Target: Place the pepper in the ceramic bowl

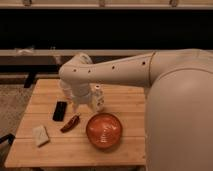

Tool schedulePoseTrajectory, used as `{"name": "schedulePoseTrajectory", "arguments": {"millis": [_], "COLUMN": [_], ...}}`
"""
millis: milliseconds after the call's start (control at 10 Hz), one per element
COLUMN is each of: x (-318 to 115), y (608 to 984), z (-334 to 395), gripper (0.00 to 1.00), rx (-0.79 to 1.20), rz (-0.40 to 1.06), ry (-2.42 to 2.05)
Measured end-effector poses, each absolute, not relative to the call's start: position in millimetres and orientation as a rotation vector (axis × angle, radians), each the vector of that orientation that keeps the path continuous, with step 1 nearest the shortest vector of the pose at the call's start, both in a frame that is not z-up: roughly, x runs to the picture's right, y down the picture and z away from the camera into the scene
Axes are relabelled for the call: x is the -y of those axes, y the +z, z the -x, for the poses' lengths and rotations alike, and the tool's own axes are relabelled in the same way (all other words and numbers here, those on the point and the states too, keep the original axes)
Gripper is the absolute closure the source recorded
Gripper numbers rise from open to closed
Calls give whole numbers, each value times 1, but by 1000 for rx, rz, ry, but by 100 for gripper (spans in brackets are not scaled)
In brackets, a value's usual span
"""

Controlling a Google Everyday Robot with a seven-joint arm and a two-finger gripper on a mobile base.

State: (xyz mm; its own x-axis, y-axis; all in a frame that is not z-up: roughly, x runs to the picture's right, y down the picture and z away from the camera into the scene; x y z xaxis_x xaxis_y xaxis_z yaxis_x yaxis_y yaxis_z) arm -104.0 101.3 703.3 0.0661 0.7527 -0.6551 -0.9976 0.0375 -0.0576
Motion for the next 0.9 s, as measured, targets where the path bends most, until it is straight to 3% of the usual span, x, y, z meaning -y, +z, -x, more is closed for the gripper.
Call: {"name": "schedulePoseTrajectory", "arguments": {"millis": [900], "x": [-106], "y": [725], "z": [140], "gripper": [35], "rx": [-534], "rz": [573], "ry": [1486]}}
